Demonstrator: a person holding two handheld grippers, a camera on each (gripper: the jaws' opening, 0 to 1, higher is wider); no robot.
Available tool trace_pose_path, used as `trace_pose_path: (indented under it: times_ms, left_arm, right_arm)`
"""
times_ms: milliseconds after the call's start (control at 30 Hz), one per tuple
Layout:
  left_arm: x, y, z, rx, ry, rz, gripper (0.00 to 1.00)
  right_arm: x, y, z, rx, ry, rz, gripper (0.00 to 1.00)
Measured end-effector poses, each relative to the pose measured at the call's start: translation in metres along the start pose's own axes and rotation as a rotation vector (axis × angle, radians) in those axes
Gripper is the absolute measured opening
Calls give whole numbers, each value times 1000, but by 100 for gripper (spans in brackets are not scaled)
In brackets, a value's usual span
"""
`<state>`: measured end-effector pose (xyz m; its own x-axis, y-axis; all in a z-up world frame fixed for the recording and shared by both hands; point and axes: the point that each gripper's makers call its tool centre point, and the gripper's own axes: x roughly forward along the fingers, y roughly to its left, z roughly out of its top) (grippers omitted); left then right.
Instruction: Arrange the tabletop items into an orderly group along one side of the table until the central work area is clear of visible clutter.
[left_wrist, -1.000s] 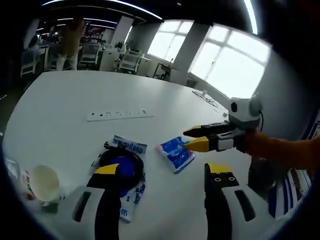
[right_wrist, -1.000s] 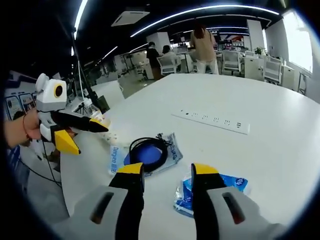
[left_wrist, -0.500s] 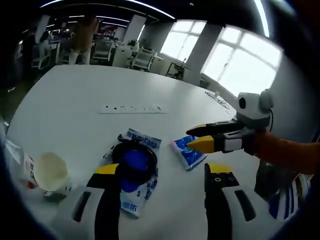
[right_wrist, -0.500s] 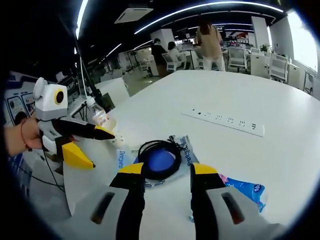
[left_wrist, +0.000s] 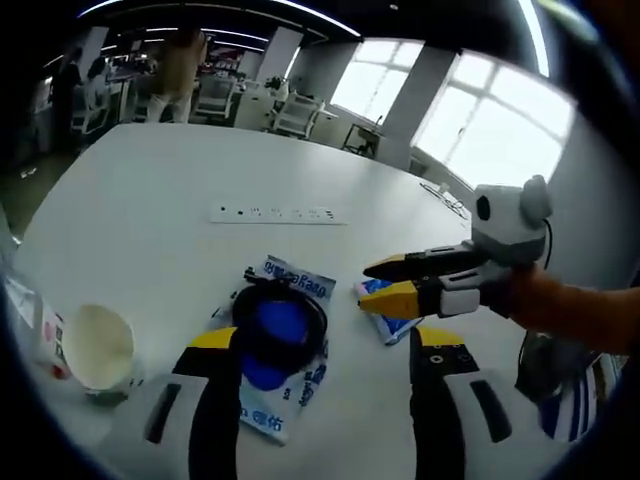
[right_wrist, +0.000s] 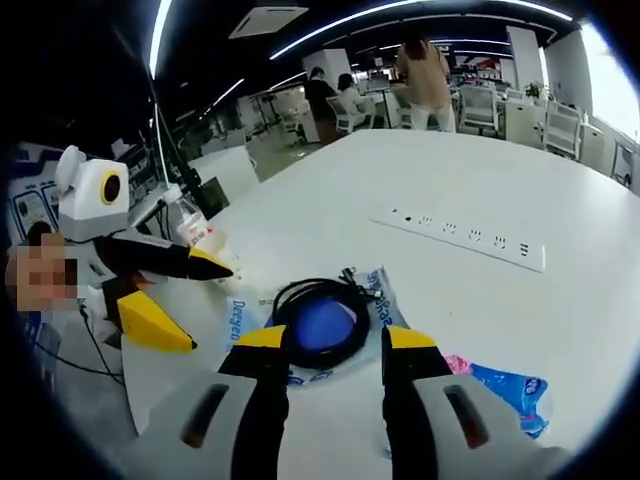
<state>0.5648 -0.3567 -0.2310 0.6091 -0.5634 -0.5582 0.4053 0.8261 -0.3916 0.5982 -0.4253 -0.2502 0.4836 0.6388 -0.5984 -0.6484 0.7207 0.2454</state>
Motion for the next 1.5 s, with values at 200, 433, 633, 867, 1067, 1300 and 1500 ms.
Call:
trace_pose_path:
  times_ms: [200,433,633,867,1067,1300,1500]
  left_arm:
    - [7,5,-1,0,10,11,69]
    - [15,16,-4,-13,24,38,68]
    - [24,24,-7,-13,34,70,66]
    - [35,37,-14,-29,53,130,64]
    - [44,44,-16,-42,58,146,60]
    - [54,53,-21,-52,72,156,57]
    - [60,62,-26,-68,84,178,52]
  right_arm:
    - [8,-4,0,12,14,-10,32]
    - [20,-2,-5,22,34,-13,30]
    - [29,-3,-9,31,48,-16,28]
    - [41,-8,-15,32,70,-30,25]
    - [52,-13,-20,35,89,-37,23]
    - [62,-18,-25,51,106,-40,23]
    - [69,-22,-30,66,121,-43,23]
